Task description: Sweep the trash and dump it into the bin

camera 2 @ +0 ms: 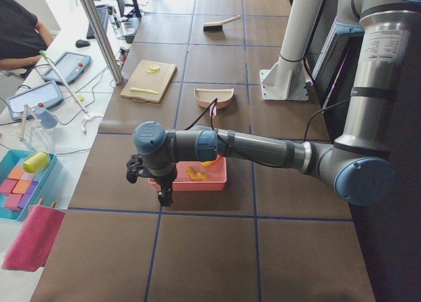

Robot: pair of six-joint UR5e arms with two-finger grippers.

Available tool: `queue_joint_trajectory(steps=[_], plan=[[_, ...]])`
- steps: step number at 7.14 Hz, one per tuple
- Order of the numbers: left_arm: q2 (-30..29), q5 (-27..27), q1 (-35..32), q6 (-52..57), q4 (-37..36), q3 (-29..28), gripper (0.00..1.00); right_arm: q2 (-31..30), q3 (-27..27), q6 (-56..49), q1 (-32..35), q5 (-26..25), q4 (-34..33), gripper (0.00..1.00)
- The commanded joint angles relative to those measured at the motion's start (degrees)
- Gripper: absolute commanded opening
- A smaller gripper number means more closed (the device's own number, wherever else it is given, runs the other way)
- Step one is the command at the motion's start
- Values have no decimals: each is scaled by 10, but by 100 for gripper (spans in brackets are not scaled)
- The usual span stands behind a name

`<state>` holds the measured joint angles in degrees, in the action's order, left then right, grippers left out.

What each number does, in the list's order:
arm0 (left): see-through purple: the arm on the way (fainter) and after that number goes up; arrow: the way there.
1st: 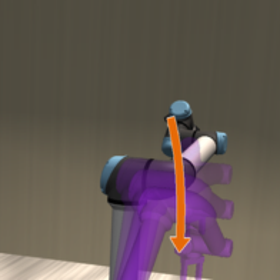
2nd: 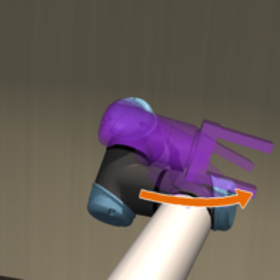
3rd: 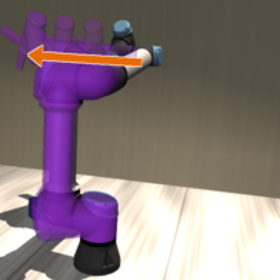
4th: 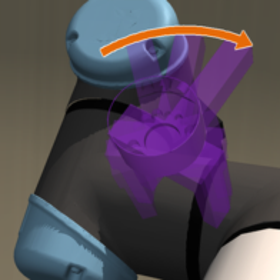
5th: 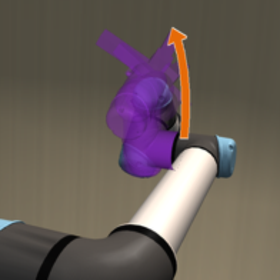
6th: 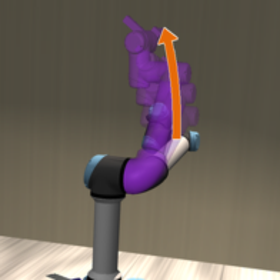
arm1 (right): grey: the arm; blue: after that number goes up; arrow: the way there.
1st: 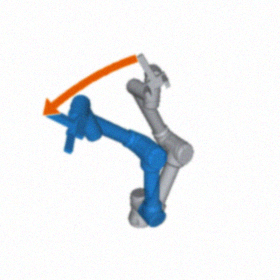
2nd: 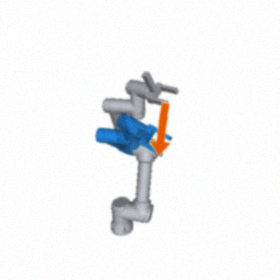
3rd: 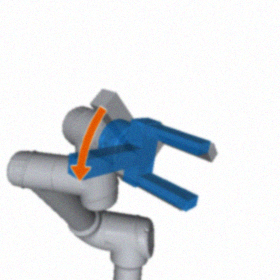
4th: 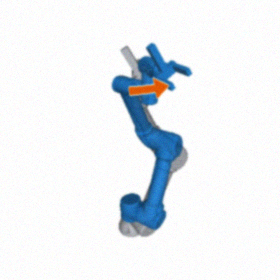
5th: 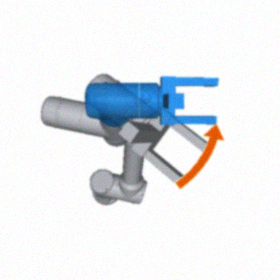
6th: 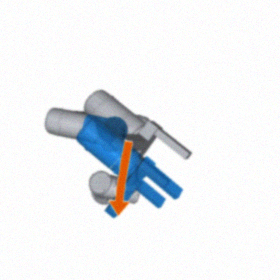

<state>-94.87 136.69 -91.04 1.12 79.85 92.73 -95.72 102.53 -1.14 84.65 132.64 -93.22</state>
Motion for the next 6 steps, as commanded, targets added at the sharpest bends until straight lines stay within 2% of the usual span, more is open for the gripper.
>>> queue_joint_trajectory(steps=[1,6], plan=[[27,-2,-5,-10,15,3,100,2,-1,-4,9,4,1,100],[61,-1,-2,-16,107,19,100,-4,-3,-4,9,4,4,100]])
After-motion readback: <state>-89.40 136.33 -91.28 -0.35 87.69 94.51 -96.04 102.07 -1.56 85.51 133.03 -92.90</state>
